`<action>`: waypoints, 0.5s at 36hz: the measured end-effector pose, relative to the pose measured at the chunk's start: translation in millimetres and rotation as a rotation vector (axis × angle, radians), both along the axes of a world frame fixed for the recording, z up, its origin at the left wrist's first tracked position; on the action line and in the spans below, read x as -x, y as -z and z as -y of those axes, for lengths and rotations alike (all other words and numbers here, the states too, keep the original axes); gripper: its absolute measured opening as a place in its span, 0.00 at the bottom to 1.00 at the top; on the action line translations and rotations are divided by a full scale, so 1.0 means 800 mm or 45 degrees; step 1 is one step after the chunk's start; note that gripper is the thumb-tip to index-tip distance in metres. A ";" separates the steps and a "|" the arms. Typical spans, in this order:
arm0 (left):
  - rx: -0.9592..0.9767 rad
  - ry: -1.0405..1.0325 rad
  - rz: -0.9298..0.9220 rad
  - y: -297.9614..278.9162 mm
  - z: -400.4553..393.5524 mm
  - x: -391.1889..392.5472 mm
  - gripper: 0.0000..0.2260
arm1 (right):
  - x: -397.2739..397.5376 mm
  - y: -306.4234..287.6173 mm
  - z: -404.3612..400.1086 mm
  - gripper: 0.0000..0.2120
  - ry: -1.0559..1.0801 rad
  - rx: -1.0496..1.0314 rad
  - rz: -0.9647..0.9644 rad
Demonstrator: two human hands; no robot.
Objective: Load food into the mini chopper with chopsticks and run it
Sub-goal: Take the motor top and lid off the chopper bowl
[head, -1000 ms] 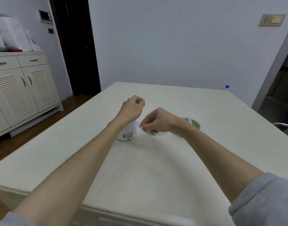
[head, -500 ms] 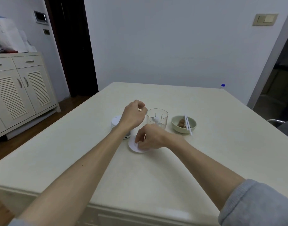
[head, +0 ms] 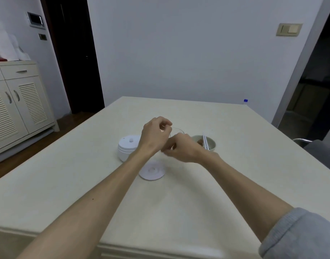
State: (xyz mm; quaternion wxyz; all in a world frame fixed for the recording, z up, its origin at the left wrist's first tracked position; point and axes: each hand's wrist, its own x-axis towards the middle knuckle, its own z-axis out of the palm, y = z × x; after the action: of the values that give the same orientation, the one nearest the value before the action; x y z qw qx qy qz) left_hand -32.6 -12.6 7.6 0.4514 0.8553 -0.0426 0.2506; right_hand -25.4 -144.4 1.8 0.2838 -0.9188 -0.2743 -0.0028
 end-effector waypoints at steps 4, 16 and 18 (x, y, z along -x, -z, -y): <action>0.052 0.045 0.059 0.000 0.023 -0.004 0.09 | -0.011 -0.017 0.038 0.12 0.173 -0.112 0.052; -0.031 0.269 -0.018 0.010 0.096 -0.008 0.15 | -0.027 -0.005 0.120 0.21 0.366 0.042 0.148; -0.075 0.260 -0.065 0.015 0.105 -0.011 0.17 | -0.026 0.000 0.127 0.23 0.356 0.121 0.159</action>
State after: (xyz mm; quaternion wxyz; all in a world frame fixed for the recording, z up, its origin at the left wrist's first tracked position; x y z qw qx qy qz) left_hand -23.9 -96.3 -4.8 0.4501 0.8656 -0.1255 0.1798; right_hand -4.6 -245.9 1.6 0.2194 -0.9584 -0.1607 -0.0864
